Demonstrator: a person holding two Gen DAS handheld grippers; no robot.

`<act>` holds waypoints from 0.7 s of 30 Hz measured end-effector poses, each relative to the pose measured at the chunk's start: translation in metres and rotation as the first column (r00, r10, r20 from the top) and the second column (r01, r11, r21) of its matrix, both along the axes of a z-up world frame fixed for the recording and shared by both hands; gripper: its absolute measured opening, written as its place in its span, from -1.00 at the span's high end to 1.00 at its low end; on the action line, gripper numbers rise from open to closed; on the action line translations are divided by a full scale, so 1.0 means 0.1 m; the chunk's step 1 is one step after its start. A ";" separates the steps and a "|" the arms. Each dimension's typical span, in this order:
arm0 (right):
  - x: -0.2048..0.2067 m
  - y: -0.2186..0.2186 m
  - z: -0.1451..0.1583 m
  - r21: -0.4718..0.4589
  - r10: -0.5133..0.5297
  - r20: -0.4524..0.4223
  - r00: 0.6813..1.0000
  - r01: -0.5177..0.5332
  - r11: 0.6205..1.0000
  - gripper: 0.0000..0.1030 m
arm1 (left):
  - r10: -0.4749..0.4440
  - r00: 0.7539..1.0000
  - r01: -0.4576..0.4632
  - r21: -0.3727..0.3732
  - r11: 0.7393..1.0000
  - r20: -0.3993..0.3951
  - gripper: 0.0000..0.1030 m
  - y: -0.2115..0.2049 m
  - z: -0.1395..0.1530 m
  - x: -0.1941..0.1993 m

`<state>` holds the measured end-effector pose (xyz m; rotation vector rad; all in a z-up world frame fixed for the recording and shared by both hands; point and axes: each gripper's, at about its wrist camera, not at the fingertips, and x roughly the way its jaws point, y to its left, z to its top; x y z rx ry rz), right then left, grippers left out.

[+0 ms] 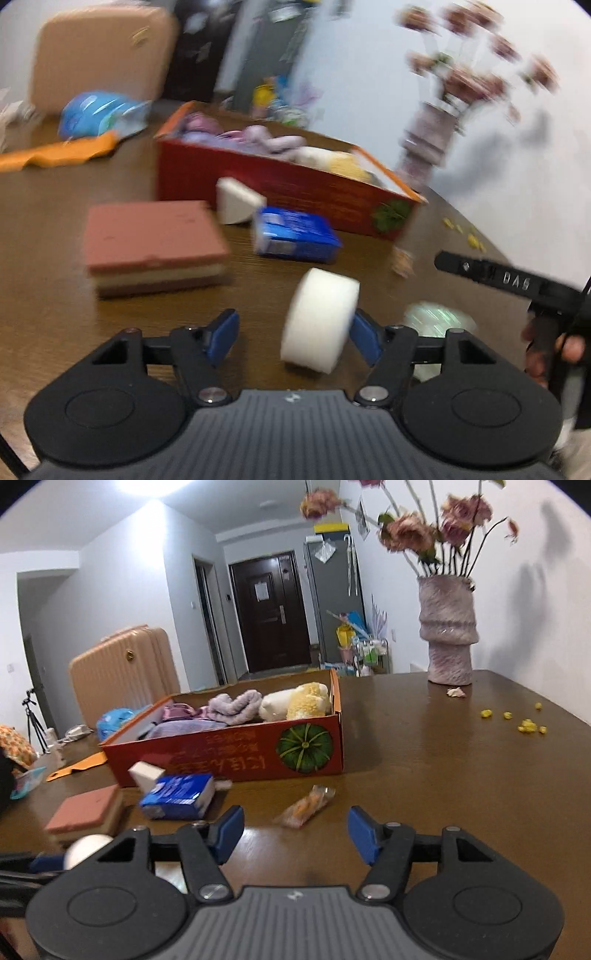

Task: Organize soft objects
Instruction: 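Grasp the white round sponge with the left tool while the right tool grasps the orange candy packet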

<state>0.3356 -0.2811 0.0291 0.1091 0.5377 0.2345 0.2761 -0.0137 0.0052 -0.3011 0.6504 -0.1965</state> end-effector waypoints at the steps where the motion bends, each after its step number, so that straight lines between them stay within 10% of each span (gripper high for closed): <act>1: 0.11 0.02 -0.02 -0.006 0.004 -0.009 1.000 -0.004 1.000 -0.20 | 0.027 1.000 -0.027 0.014 1.000 0.014 -0.36 0.05 0.02 0.01; 16: 0.54 0.33 -0.29 -0.149 0.067 -0.108 0.992 -0.082 0.985 0.70 | -0.089 0.993 0.072 0.205 0.976 0.072 -0.59 -0.33 -0.01 0.29; 21: 0.39 0.36 -0.22 -0.132 0.109 -0.095 0.989 -0.121 0.984 0.73 | -0.117 0.992 0.101 0.256 0.962 0.052 -0.10 -0.46 -0.04 0.39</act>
